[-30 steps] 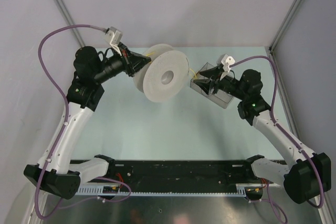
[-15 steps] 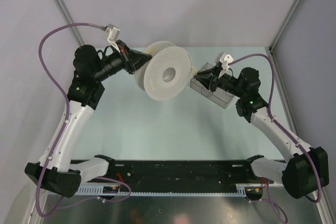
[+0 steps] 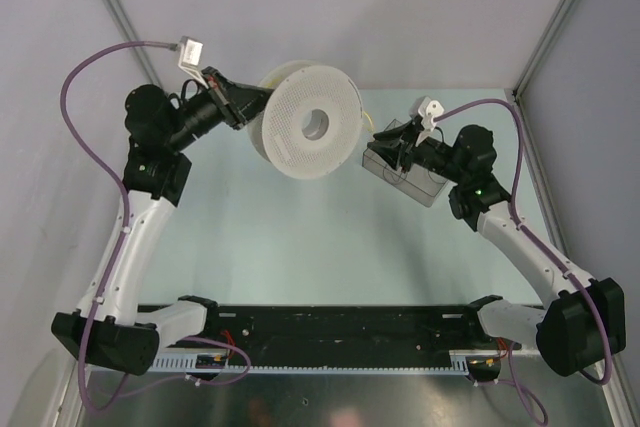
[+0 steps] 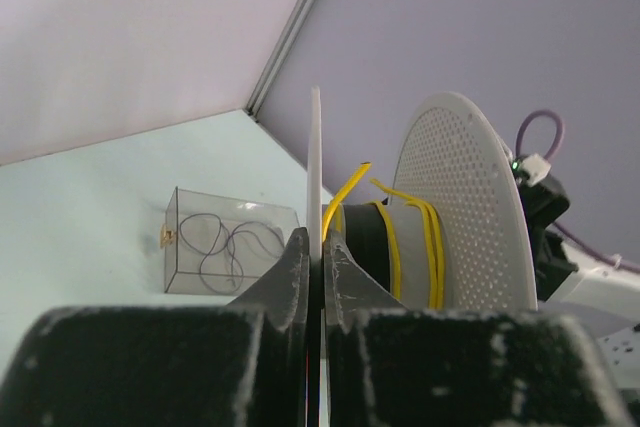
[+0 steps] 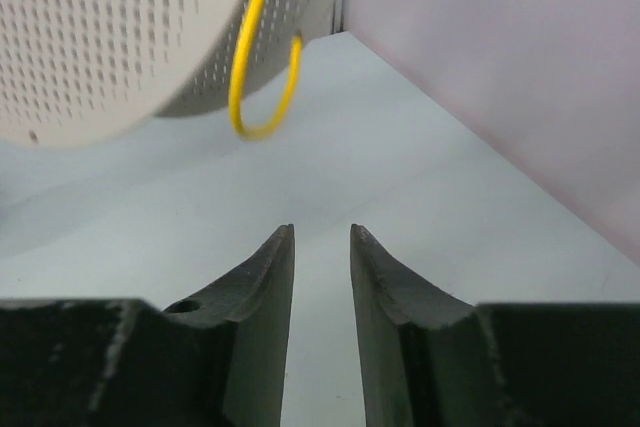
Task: Wrap the cables
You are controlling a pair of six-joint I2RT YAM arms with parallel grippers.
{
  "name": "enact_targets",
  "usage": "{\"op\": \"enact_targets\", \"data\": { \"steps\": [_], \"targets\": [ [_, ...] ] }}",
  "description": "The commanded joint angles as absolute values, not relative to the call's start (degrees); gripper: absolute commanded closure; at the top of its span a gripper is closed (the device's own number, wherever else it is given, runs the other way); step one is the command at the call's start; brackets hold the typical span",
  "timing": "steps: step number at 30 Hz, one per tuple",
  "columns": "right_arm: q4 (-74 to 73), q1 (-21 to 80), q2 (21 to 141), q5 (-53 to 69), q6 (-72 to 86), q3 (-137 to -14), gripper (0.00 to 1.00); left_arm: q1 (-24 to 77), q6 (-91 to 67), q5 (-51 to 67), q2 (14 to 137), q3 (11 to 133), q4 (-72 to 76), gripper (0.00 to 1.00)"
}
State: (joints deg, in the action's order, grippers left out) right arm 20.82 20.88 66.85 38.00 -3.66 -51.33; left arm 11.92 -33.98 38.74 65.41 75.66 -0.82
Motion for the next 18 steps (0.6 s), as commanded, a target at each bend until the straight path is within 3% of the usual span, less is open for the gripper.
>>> {"op": "enact_targets", "data": {
  "steps": [1,7,18],
  "targets": [
    [21.2,20.6,65.8,37.0,-5.2,-53.4,0.64,8.6,-47.3,41.5,65.8,74.6,11.2,1.00],
    [29.7,23.0,65.1,32.1,-2.9,-53.3,0.54,7.6,-51.0,42.2,66.0,73.7,13.7,1.00],
    [36.0,29.2,64.9,22.8,-3.5,-53.5,0.54,7.0,-53.6,42.3,65.8,72.4,15.1,1.00]
  ]
}}
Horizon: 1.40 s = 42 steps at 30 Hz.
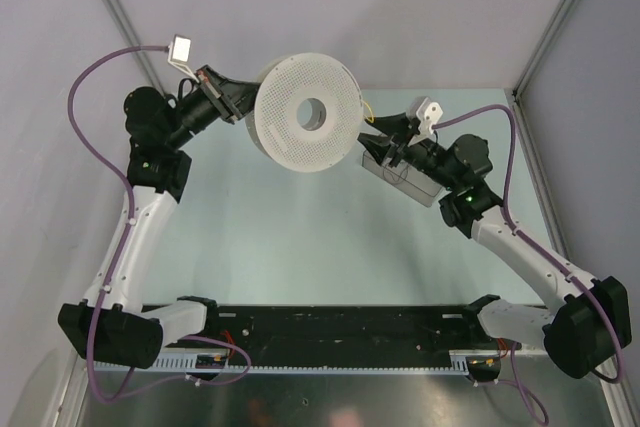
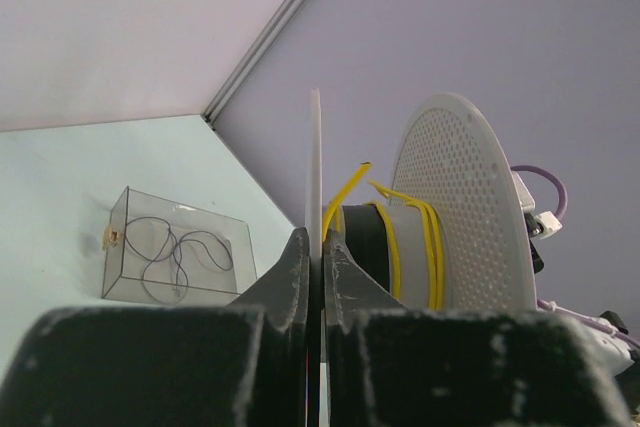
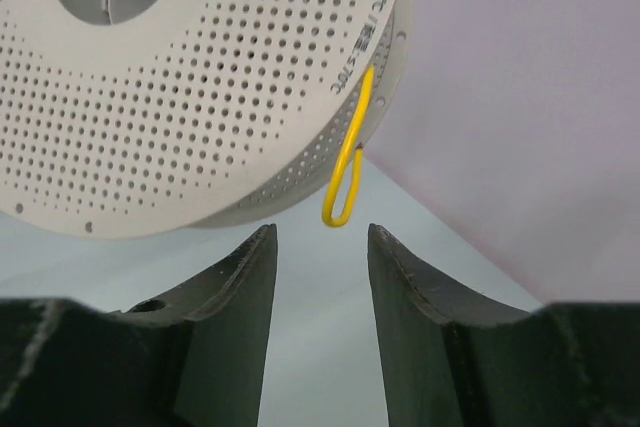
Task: Wrap the cables
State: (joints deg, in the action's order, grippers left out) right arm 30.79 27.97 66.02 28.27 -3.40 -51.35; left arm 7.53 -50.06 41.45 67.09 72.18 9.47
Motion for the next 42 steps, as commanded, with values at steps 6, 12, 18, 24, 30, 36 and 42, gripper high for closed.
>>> {"op": "enact_targets", "data": {
  "steps": [6,12,18,24,30,36,42],
  "targets": [
    [37.0,29.8,64.7,18.5,-4.2,-53.8,0.61,6.9,-54.7,42.1,65.8,71.8,15.4,1.00],
    [37.1,30.2,64.5,17.8,-4.1,-54.1,0.62,6.7,-56.1,41.7,66.0,71.0,15.9,1.00],
    [36.6,30.5,64.3,18.5,-4.6,-54.2,0.59,6.3,-57.7,41.2,66.3,69.7,16.4,1.00],
    [36.7,30.9,64.6,18.1,-5.4,-54.2,0.69,5.8,-59.6,40.8,66.6,68.4,17.0,1.00],
    [34.9,30.9,65.2,17.2,-6.5,-54.1,0.98,5.2,-61.7,40.6,66.8,67.7,17.6,1.00],
    [32.6,30.0,68.4,22.8,-1.6,-54.1,1.00,4.3,-69.4,36.6,67.8,68.2,17.7,1.00],
    [34.3,33.8,69.9,28.5,5.5,-56.0,1.00,3.8,-76.0,33.0,70.0,68.2,18.7,1.00]
  ]
}}
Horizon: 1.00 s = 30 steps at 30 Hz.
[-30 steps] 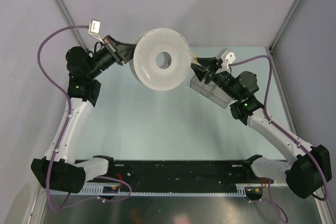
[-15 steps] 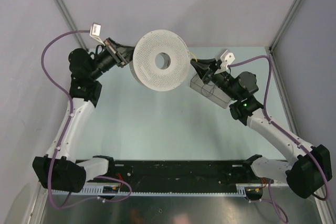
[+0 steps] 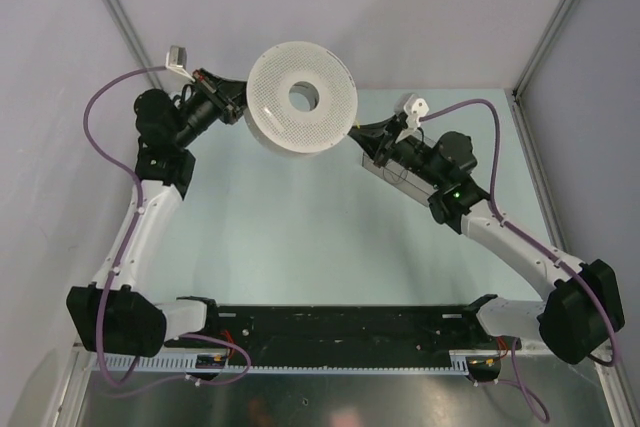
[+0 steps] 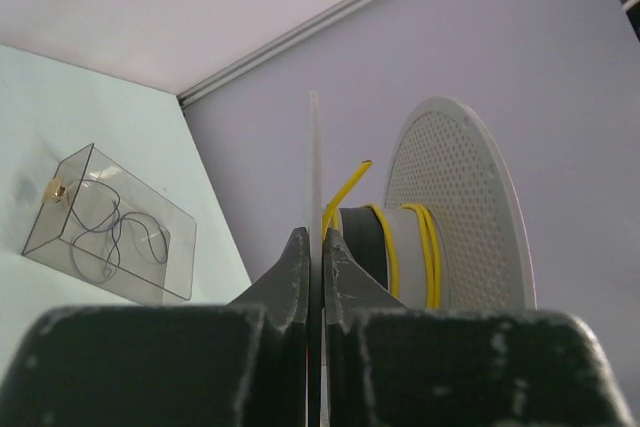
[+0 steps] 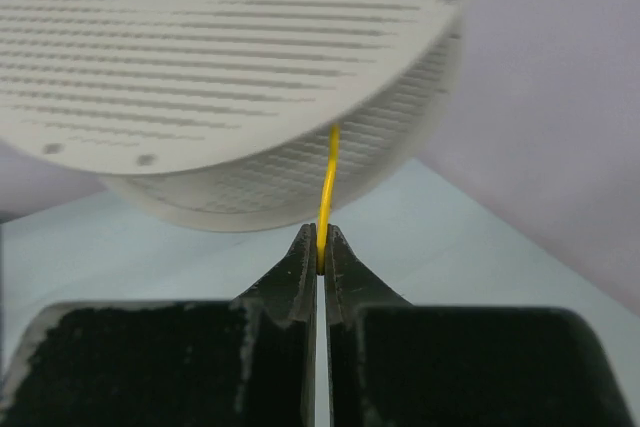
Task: Wrap the cables
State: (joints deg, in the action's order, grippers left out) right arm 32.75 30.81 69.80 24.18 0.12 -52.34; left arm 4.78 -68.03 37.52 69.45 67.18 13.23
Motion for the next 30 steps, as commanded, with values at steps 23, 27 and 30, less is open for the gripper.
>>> {"op": "enact_targets", "data": {
  "steps": [23,27,30],
  "targets": [
    [46.1,57.0,78.9,0.2,-30.0,-57.9,1.00,5.8,-86.2,27.3,73.2,62.7,9.6,1.00],
    [50.2,59.0,82.0,-2.4,-35.4,-57.9,1.00,6.9,-85.1,26.3,71.7,60.9,10.0,1.00],
    [51.6,60.1,83.5,-4.0,-39.0,-57.9,1.00,7.7,-83.9,25.0,70.2,59.0,10.5,1.00]
  ]
}}
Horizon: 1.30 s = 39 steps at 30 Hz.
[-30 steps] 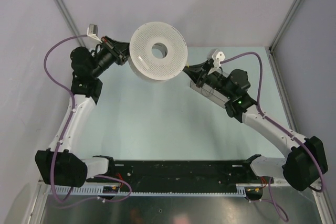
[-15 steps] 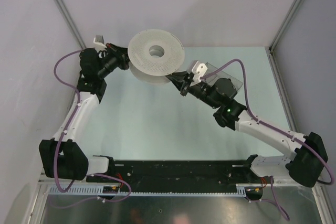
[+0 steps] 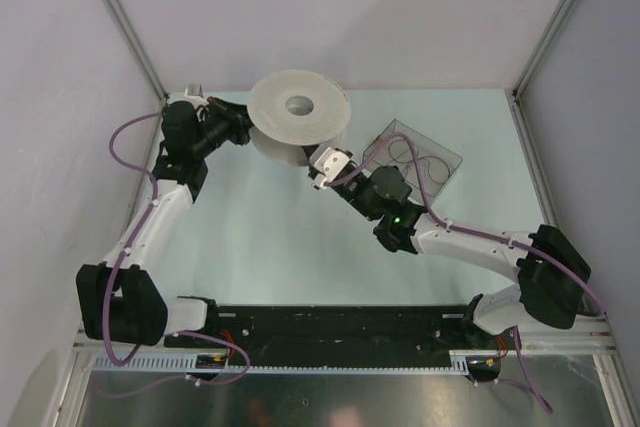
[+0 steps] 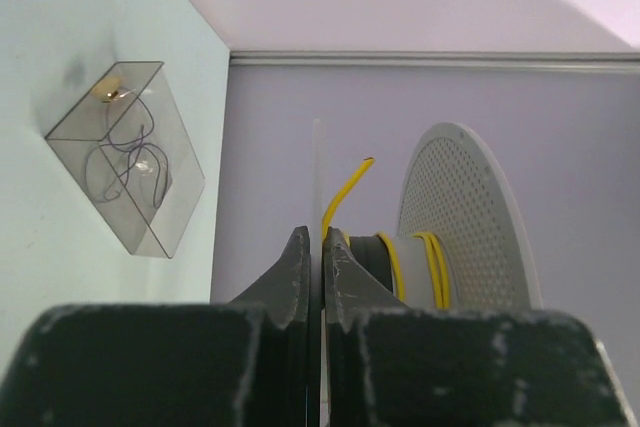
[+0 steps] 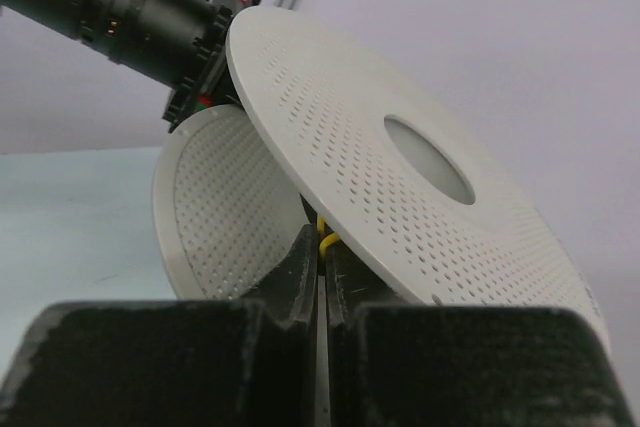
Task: Wrap the cables
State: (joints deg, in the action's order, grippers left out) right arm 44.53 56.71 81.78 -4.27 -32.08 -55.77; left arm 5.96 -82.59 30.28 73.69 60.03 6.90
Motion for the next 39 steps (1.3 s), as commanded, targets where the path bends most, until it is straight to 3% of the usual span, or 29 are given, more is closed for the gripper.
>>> {"op": "enact_targets", "data": {
  "steps": [1,13,39],
  "targets": [
    [52.1,60.3,84.0,-4.9,-39.9,-57.9,1.00,8.0,-83.3,24.6,69.7,58.4,10.5,1.00],
    [51.1,61.1,89.3,-3.5,-52.6,-57.9,1.00,12.6,-77.6,18.0,66.0,53.7,12.1,1.00],
    [49.2,61.5,93.9,5.3,-72.8,-57.9,1.00,16.1,-73.9,16.6,62.9,51.7,11.9,1.00]
  ]
}}
